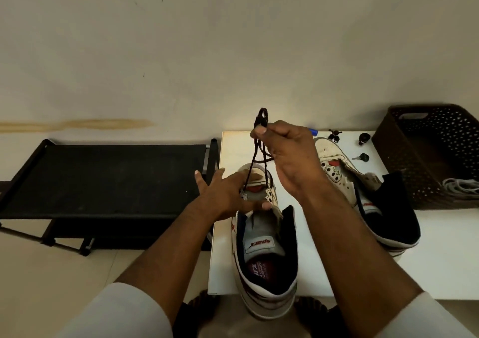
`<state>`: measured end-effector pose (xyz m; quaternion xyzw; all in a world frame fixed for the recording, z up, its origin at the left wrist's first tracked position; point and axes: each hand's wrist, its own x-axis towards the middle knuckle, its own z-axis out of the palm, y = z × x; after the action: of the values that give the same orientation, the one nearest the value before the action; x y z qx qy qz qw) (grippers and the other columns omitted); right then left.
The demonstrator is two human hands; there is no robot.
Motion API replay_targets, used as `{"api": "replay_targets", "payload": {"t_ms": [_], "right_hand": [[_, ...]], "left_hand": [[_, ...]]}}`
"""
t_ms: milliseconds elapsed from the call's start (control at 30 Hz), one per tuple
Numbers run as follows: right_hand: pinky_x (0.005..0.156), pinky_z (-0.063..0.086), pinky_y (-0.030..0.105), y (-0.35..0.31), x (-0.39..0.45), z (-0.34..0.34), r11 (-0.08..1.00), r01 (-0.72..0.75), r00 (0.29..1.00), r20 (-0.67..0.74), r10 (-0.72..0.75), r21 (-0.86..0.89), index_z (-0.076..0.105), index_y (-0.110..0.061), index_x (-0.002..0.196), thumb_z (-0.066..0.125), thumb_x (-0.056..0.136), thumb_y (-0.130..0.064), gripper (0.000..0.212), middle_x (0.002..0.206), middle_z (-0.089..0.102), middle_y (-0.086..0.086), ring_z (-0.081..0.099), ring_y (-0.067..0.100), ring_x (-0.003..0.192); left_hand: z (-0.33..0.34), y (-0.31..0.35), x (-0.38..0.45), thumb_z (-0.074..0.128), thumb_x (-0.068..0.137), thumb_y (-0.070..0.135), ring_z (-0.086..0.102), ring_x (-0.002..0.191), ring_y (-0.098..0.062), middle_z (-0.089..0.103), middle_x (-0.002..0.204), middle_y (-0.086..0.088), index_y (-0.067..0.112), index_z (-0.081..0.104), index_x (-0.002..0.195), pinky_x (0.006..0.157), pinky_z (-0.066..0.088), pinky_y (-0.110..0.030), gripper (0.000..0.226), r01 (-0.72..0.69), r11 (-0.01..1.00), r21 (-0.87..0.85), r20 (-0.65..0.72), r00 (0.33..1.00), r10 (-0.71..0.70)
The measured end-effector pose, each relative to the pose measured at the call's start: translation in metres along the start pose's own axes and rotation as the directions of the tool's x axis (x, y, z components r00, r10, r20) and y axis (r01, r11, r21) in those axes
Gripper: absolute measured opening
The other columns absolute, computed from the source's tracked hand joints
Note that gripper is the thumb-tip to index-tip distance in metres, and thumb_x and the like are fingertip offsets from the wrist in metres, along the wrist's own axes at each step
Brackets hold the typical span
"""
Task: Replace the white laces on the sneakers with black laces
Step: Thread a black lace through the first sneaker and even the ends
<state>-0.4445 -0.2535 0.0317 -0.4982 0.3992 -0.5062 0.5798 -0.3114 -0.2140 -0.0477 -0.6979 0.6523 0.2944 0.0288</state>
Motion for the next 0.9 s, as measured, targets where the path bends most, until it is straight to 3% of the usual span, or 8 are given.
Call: {"api": "replay_targets", "payload": {"t_ms": [100,167,267,333,467,667,800,900], "right_hand": [[0.06,0.037,0.013,-0.001,0.001,-0.008,0.997,-0.049,0.998,-0.032,0.051,0.051,0.072,-0.011,0.077,0.062,0.089,-0.007,0.017,0.073,0.069,-0.004,0.055,-0.004,0.056],[0.058,0.038,0.011,0.002,0.002,-0.014,0.995,-0.096,0.995,0.014,0.096,-0.003,0.072,-0.006,0.083,0.062,0.09,-0.009,0.012,0.078,0.069,-0.001,0.054,-0.005,0.054],[0.054,0.039,0.009,0.008,-0.001,-0.019,0.98,-0.167,0.986,-0.007,0.167,-0.106,0.072,-0.012,0.079,0.062,0.091,-0.012,0.015,0.072,0.068,-0.008,0.053,-0.007,0.053],[0.062,0.039,0.016,0.007,-0.002,-0.019,0.969,-0.204,0.979,-0.018,0.203,-0.137,0.071,-0.016,0.077,0.063,0.091,-0.016,0.016,0.069,0.067,-0.014,0.053,-0.008,0.053],[0.069,0.038,0.024,0.004,-0.001,-0.018,0.972,-0.201,0.98,-0.014,0.2,-0.121,0.072,-0.02,0.077,0.063,0.09,-0.019,0.016,0.08,0.069,-0.009,0.054,-0.004,0.059],[0.076,0.04,0.026,0.002,-0.001,-0.013,0.977,-0.19,0.982,-0.009,0.19,-0.096,0.072,-0.019,0.077,0.063,0.089,-0.019,0.015,0.086,0.069,-0.003,0.052,0.009,0.074],[0.072,0.042,0.018,-0.003,0.0,-0.014,0.982,-0.152,0.988,0.016,0.155,-0.109,0.072,-0.016,0.08,0.062,0.09,-0.018,0.013,0.085,0.07,-0.004,0.055,-0.001,0.07],[0.06,0.044,0.006,-0.006,-0.003,-0.012,0.986,-0.124,0.991,0.035,0.129,-0.112,0.071,-0.013,0.082,0.061,0.09,-0.015,0.013,0.081,0.069,-0.006,0.056,-0.009,0.062]], "left_hand": [[-0.012,-0.008,-0.008,0.062,0.07,0.074,0.026,0.142,-0.017,0.038,0.15,0.014,0.047,0.032,0.143,0.116,0.003,-0.051,0.083,-0.075,0.961,-0.266,0.09,0.991,0.103],[-0.024,-0.012,-0.013,0.071,0.081,0.045,0.04,0.131,-0.009,0.043,0.146,0.016,0.041,0.051,0.133,0.108,0.028,-0.034,0.055,-0.059,0.822,-0.566,0.125,0.98,0.157],[-0.029,-0.021,0.0,0.064,0.091,0.02,0.062,0.097,-0.016,0.062,0.122,0.001,0.028,0.066,0.115,0.085,0.055,-0.041,0.025,0.014,0.602,-0.799,-0.111,0.979,-0.17],[-0.028,-0.02,0.01,0.059,0.095,0.025,0.064,0.076,-0.021,0.066,0.108,-0.009,0.014,0.063,0.115,0.067,0.058,-0.038,0.023,0.141,0.582,-0.801,-0.12,0.915,-0.386],[-0.017,-0.008,0.017,0.06,0.088,0.053,0.065,0.072,-0.024,0.068,0.094,-0.012,0.006,0.062,0.105,0.056,0.048,-0.029,0.05,0.332,0.636,-0.697,0.057,0.909,-0.412],[-0.024,0.003,0.015,0.075,0.081,0.01,0.061,0.085,-0.019,0.068,0.087,-0.005,0.005,0.069,0.089,0.059,0.042,-0.023,0.011,0.054,0.474,-0.879,-0.16,0.903,-0.398],[-0.042,-0.006,-0.002,0.07,0.084,0.038,0.059,0.084,-0.016,0.069,0.097,-0.003,0.011,0.071,0.097,0.07,0.045,-0.028,0.03,0.144,0.774,-0.617,-0.098,0.961,-0.257],[-0.047,-0.012,-0.009,0.067,0.083,0.041,0.045,0.126,-0.022,0.049,0.137,0.004,0.035,0.06,0.119,0.103,0.039,-0.045,0.037,0.061,0.962,-0.267,-0.297,0.944,-0.142]]}}
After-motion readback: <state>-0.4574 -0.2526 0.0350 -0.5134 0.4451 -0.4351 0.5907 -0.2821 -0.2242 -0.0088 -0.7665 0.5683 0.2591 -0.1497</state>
